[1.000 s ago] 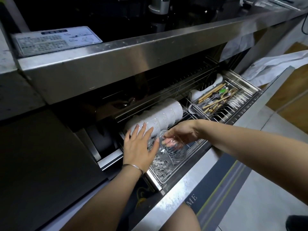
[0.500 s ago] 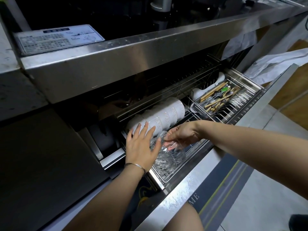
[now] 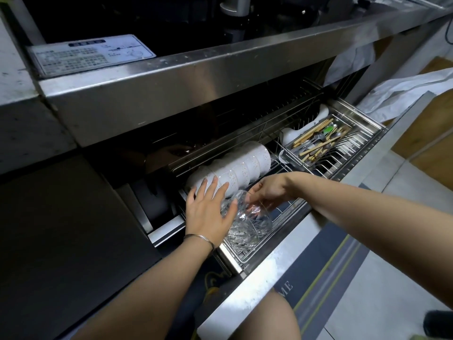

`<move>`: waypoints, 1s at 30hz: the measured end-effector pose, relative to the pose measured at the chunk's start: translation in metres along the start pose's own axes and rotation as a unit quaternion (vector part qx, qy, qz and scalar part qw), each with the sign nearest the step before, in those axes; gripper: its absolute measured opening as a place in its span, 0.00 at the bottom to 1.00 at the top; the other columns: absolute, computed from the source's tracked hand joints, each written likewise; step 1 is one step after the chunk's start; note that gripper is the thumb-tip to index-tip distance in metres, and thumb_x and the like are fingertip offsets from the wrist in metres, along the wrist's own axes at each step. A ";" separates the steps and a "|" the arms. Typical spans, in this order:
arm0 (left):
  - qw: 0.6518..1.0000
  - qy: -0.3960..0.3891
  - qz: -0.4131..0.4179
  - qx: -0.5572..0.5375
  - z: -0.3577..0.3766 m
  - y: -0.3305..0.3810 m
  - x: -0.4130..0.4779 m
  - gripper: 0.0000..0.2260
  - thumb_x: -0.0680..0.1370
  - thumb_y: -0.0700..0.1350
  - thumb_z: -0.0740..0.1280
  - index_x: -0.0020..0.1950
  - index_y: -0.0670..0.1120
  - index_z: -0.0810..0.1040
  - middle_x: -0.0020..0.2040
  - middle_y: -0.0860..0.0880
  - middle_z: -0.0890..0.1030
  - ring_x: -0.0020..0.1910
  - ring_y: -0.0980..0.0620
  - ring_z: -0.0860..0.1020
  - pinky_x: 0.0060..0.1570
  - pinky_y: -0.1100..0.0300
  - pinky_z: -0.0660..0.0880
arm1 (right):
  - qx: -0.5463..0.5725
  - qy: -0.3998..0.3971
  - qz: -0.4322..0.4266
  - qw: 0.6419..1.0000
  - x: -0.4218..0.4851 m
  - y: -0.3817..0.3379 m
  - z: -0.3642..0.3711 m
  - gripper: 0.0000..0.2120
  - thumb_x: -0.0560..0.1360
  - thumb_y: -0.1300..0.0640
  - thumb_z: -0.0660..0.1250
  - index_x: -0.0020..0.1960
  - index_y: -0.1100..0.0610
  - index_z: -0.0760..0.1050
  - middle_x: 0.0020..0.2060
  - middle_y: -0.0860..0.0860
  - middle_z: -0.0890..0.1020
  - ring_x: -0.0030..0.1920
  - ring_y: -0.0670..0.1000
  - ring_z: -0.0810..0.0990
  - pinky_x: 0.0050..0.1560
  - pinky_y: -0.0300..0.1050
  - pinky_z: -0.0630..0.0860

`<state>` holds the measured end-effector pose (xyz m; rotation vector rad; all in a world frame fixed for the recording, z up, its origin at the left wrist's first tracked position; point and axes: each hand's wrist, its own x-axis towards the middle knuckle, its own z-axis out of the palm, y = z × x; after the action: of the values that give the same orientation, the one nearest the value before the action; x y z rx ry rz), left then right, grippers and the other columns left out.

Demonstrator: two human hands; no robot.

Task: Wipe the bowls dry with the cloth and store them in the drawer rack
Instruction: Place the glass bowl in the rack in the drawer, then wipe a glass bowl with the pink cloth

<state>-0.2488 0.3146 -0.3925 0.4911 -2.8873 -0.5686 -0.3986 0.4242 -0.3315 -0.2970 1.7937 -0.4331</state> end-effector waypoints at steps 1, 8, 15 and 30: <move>1.000 -0.009 0.000 0.000 0.000 0.000 0.000 0.34 0.74 0.65 0.37 0.74 0.55 0.63 0.77 0.51 0.60 0.77 0.50 0.54 0.73 0.53 0.46 | -0.005 0.034 -0.014 0.999 -0.005 0.000 0.000 0.08 0.80 0.58 0.59 0.47 0.61 0.74 0.40 0.54 0.78 0.37 0.49 0.78 0.39 0.39 0.74; 0.990 -0.099 -0.016 -0.103 -0.030 0.006 0.000 0.26 0.81 0.60 0.51 0.77 0.50 0.57 0.77 0.50 0.60 0.76 0.50 0.54 0.74 0.54 0.49 | -0.087 0.301 -0.182 0.932 -0.076 0.006 0.009 0.14 0.76 0.56 0.67 0.61 0.57 0.76 0.55 0.52 0.80 0.53 0.47 0.77 0.53 0.37 0.72; 0.971 -0.033 0.059 -0.230 -0.134 0.042 -0.030 0.16 0.80 0.51 0.60 0.68 0.51 0.72 0.62 0.54 0.77 0.60 0.55 0.75 0.59 0.61 0.70 | -0.055 0.434 -0.349 0.829 -0.157 -0.015 0.057 0.16 0.77 0.54 0.65 0.65 0.49 0.73 0.64 0.45 0.75 0.66 0.44 0.71 0.69 0.46 0.67; 0.964 0.251 -0.028 -0.081 -0.412 -0.089 -0.149 0.15 0.79 0.53 0.62 0.64 0.52 0.74 0.60 0.55 0.77 0.56 0.54 0.76 0.56 0.55 0.74 | -0.292 0.368 -0.536 0.701 -0.234 -0.215 0.195 0.29 0.78 0.44 0.60 0.76 0.43 0.54 0.76 0.39 0.44 0.75 0.41 0.41 0.76 0.47 0.46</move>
<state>0.0039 0.1482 -0.0640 0.5930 -2.3332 -0.5833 -0.1544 0.3023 -0.0769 -1.9171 2.3505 -0.8542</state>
